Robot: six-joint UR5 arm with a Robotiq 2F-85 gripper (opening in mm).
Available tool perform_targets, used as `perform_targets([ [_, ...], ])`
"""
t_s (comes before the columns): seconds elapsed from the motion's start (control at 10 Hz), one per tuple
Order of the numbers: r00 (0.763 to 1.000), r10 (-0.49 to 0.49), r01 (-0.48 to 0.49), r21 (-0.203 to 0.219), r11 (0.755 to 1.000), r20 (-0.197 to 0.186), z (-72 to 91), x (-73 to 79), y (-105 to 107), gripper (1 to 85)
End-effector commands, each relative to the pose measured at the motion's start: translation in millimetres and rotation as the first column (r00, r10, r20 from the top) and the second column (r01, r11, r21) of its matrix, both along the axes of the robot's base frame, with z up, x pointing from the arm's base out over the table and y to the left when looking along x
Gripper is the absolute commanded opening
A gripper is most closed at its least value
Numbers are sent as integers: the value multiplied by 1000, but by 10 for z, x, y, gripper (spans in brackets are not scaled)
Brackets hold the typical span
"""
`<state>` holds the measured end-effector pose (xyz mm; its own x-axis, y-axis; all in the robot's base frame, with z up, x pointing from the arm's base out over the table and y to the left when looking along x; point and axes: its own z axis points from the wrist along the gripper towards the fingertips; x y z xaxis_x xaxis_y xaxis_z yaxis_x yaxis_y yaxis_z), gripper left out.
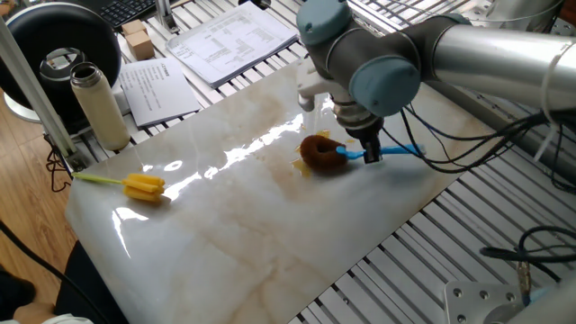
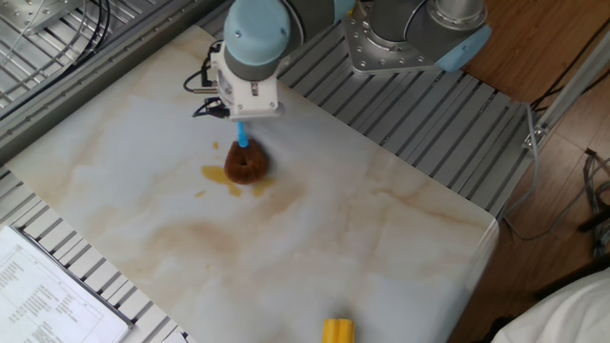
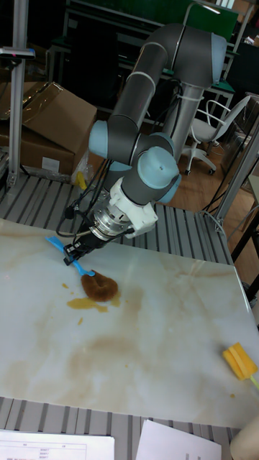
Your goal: Scrub the table with a brush
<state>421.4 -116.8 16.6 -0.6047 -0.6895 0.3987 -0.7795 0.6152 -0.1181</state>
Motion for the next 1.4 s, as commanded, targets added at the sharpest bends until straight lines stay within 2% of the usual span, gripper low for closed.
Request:
perform_targets([
  [0.0, 994, 98, -101, -68, 993, -48, 217, 202, -339, 13],
  [0.2, 986, 143, -154, -148, 977, -85, 496, 405, -409, 13],
  [0.4, 972, 204, -224, -218, 950, -113, 666, 616, -447, 13],
  [0.5, 966, 234, -255, -226, 940, -113, 673, 690, -490, 13],
  [0.6, 958, 267, -284, -223, 932, -105, 634, 782, -573, 13],
  [0.8, 952, 290, -302, -169, 938, -95, 451, 835, -698, 13],
  [0.9, 953, 291, -302, -166, 939, -87, 381, 852, -734, 13],
  [1.1, 956, 283, -292, -157, 943, -79, 275, 824, -708, 13],
  [1.3, 968, 242, -248, -136, 959, -64, 170, 657, -605, 13],
])
